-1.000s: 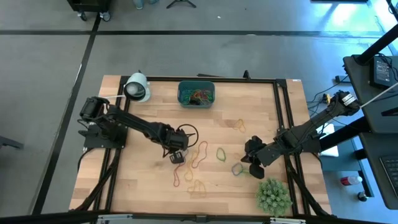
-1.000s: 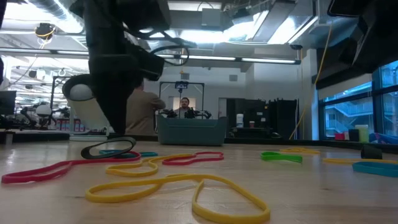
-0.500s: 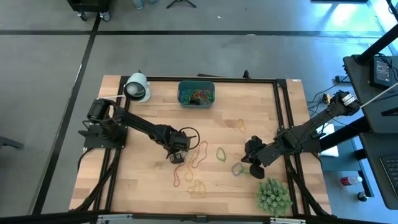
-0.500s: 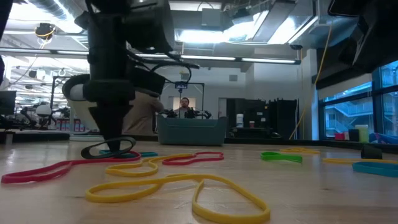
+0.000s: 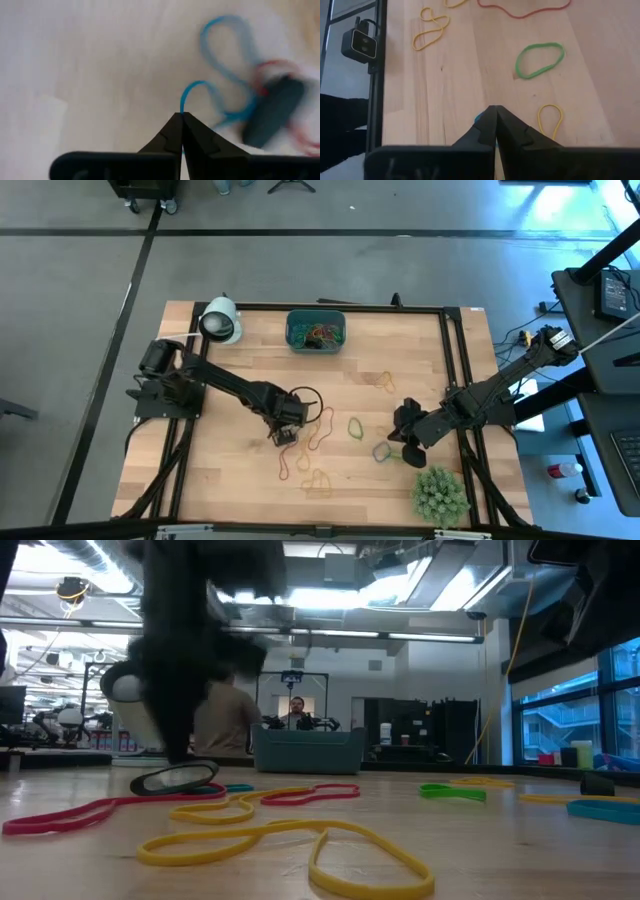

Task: Pick and place rubber bands into bin
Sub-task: Put the blue rubber band into the blue bin

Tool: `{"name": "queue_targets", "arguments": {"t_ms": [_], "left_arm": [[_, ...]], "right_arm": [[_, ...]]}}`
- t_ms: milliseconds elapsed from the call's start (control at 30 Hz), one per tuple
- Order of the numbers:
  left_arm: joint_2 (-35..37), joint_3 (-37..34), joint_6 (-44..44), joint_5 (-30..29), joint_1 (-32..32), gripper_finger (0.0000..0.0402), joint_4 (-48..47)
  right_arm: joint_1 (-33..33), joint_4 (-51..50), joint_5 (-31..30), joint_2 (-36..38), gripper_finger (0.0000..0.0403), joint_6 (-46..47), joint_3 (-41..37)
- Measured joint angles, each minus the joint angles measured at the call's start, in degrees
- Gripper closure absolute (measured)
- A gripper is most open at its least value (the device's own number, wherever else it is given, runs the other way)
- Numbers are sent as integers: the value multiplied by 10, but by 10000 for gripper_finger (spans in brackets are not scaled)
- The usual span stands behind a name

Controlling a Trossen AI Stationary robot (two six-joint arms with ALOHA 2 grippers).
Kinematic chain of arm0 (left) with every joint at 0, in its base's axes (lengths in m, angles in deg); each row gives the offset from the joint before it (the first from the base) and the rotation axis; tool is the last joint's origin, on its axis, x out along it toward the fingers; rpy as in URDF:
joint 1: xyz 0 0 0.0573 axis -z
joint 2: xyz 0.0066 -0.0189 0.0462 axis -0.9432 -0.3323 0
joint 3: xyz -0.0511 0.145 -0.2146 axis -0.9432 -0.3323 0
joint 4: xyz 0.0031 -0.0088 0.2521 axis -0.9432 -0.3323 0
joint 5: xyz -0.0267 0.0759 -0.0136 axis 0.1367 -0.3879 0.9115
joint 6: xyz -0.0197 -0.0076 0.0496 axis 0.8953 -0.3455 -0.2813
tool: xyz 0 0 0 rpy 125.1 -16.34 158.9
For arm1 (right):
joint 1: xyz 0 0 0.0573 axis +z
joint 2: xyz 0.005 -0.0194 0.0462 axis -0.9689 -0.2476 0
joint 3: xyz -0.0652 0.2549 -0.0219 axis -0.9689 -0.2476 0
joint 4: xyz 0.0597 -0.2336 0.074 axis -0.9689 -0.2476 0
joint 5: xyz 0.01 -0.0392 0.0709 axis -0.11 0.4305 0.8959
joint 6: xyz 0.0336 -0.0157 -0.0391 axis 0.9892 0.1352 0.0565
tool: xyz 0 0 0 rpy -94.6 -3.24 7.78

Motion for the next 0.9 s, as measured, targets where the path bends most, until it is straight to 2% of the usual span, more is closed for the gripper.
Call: {"name": "queue_targets", "arguments": {"t_ms": [100,233,367,500,667,900], "left_arm": [[27,38,-1,-18,-5,399,-44],[67,88,-2,-70,-16,399,-92],[106,125,-27,-119,-49,400,-100],[127,166,-83,-132,-105,400,-93],[125,196,-209,-132,-195,400,-40],[84,195,-364,-33,-340,400,56]], "right_arm": [[0,0,0,0,389,-14,0],[0,1,-9,0,389,-24,0],[0,0,-57,0,389,-26,0],[0,-3,-109,0,389,-27,0],[-11,-5,-143,0,389,-38,0],[-65,-7,-150,0,389,-14,0]]}}
